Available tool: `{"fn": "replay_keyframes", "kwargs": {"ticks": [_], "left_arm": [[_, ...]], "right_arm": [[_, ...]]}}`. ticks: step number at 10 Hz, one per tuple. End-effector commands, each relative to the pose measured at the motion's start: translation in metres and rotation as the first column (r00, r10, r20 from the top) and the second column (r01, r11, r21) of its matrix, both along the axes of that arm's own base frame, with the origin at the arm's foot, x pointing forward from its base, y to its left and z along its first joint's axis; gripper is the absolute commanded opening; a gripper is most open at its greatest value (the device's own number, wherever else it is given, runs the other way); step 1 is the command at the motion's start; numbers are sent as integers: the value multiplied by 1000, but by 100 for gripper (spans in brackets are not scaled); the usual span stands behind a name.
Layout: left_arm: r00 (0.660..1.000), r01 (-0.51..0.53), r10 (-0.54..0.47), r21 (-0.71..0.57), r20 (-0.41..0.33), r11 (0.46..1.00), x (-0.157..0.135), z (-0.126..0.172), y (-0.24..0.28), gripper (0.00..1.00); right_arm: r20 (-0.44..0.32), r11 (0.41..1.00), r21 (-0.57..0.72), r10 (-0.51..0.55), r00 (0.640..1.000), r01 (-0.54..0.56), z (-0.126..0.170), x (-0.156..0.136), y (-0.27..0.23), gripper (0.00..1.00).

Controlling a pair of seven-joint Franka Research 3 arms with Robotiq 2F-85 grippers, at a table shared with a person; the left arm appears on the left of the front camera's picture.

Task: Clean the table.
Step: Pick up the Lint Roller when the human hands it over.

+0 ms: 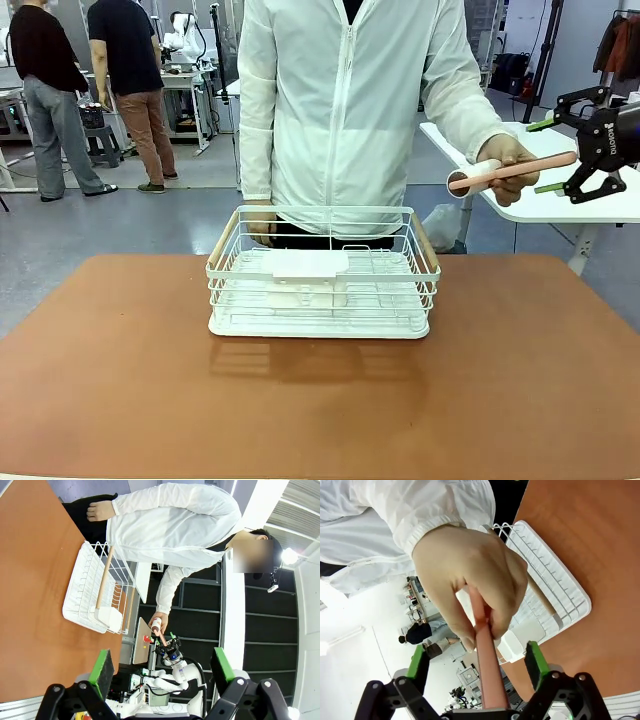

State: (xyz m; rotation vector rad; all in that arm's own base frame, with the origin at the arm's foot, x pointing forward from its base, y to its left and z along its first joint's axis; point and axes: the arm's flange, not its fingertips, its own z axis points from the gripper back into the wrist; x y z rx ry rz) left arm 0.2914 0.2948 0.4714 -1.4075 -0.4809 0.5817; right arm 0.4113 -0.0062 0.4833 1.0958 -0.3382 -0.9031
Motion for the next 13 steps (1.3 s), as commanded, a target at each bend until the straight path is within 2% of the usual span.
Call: {"fn": "replay_keyframes", "kwargs": {"ticks": [1,9,13], "left_arm": [[1000,10,-9,-8,15,1000,-2,1,3,100],[1000,10,-9,-8,15,1000,-2,1,3,100],[1000,10,-9,-8,15,1000,-2,1,3,100]], "right_arm": [[58,1000,-10,7,998,-6,-9,11,-1,80],[49,1000,-25,-5,999,6,-10,12,-3,0],[23,1000,-18,6,1000,-5,-7,9,-5,1]]}}
